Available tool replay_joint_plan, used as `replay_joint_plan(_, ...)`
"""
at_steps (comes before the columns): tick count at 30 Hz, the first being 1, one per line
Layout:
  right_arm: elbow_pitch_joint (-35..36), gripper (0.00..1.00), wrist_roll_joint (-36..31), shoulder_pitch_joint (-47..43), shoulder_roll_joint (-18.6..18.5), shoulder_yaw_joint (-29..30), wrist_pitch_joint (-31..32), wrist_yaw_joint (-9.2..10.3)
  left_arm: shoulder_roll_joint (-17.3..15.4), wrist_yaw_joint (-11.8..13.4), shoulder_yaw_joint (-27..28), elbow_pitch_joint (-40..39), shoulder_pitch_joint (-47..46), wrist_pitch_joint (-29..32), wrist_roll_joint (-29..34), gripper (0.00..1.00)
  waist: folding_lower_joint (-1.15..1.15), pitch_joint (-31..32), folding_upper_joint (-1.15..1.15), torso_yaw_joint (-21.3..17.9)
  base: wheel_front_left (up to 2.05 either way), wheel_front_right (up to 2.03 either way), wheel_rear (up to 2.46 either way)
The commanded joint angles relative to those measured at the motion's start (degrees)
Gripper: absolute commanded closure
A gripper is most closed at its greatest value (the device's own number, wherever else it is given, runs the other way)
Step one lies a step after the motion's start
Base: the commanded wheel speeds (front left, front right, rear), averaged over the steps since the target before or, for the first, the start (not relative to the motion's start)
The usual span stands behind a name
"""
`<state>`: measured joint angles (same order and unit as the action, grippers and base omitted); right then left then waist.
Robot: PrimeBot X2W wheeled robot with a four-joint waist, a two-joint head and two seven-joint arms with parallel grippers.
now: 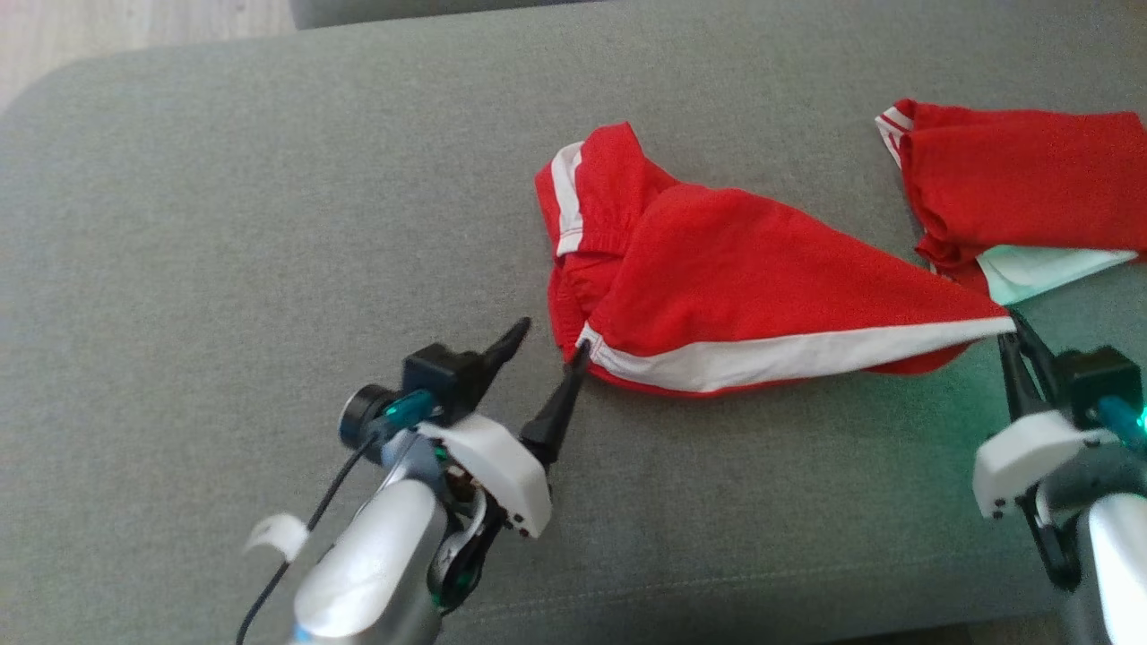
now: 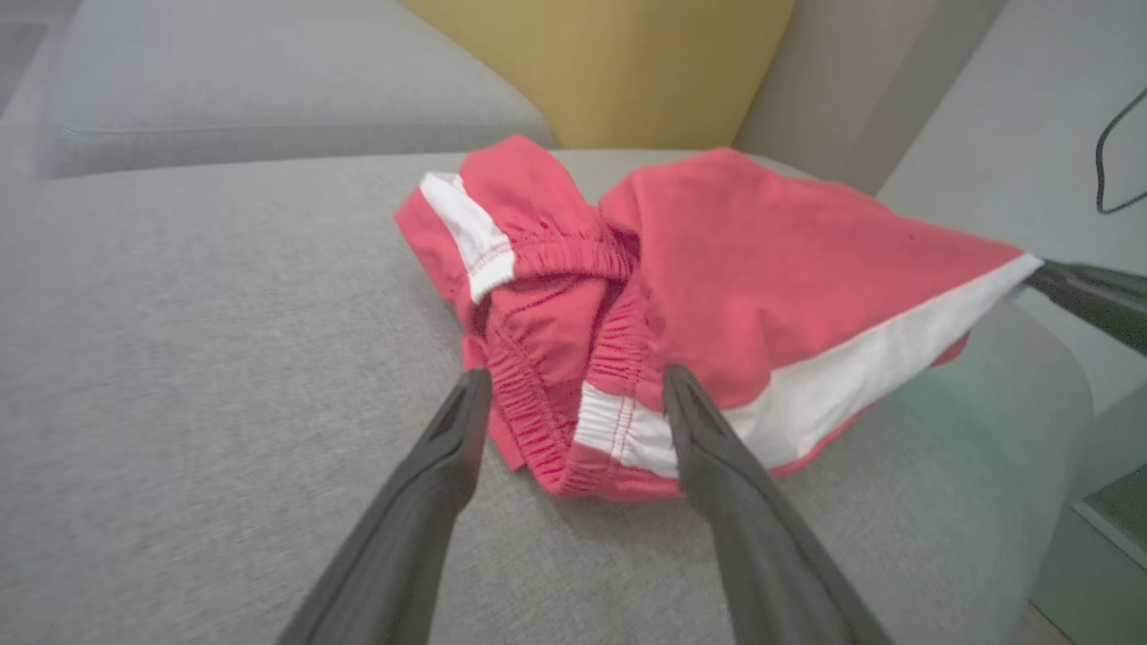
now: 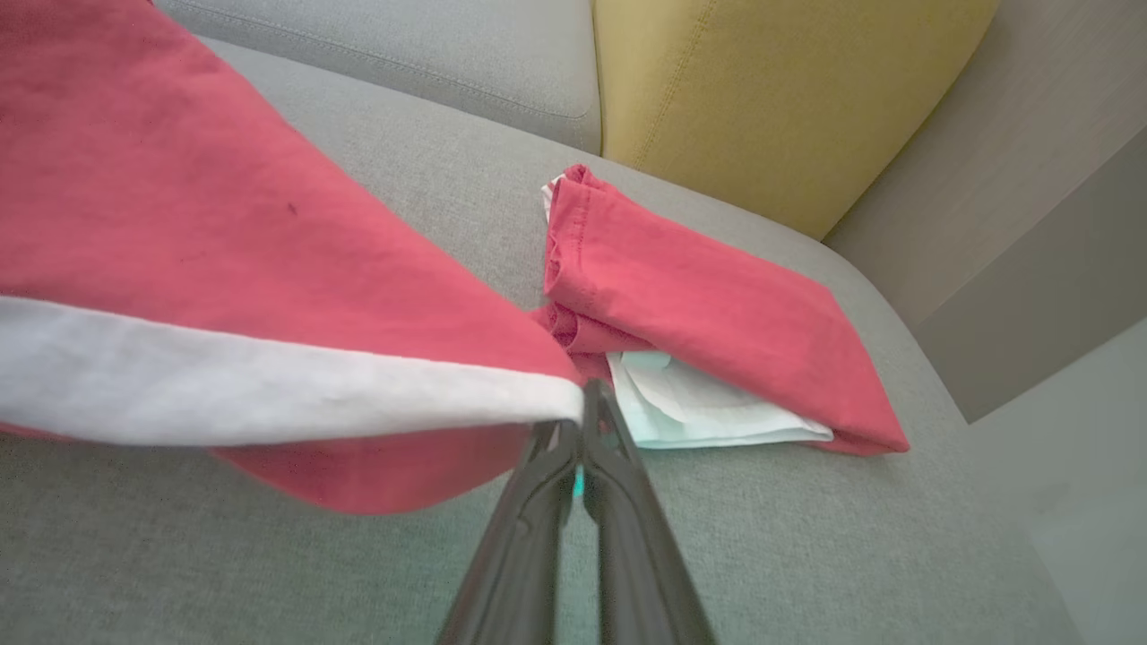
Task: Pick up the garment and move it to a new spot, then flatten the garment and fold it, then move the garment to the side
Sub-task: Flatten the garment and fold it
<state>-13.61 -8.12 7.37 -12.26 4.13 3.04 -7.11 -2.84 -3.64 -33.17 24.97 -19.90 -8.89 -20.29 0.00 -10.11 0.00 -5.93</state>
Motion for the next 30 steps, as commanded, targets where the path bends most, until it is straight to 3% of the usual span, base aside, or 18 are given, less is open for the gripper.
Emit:
replay_joint_plan(1, 1.6, 1.00, -0.2, 2.4, -0.5, -0.9, -0.2, -0.37, -0.1, -0.5, 0.8, -0.9, -3.0, 0.5, -0.1, 0.00, 0.00, -0.7, 0.00, -0.5, 0.00, 0.00, 0.00)
replay_joint_plan(23, -0.8, 1.00, -0.6, 6.0, 0.9, -1.9, -1.6, -0.37, 0.0, -1.0, -8.1, 10.5, -11.4, 4.1, -4.2, 0.00, 0.00, -2.9, 0.00, -3.3, 0.00, 0.00, 0.00)
replay_joint_plan(25, -0.7, 1.00, -0.6, 6.3, 0.9, -2.0, -1.6, -0.37, 0.0, -1.4, -8.9, 11.1, -11.8, 4.6, -5.1, 1.00, 0.00, -3.0, 0.00, -3.4, 0.00, 0.00, 0.00)
replay_joint_plan(30, -0.5, 1.00, -0.6, 6.5, 0.6, -2.0, -1.6, -0.37, 0.0, -0.6, -9.1, 11.4, -12.9, 2.6, -6.2, 1.00, 0.00, -2.8, 0.00, -3.1, 0.00, 0.00, 0.00)
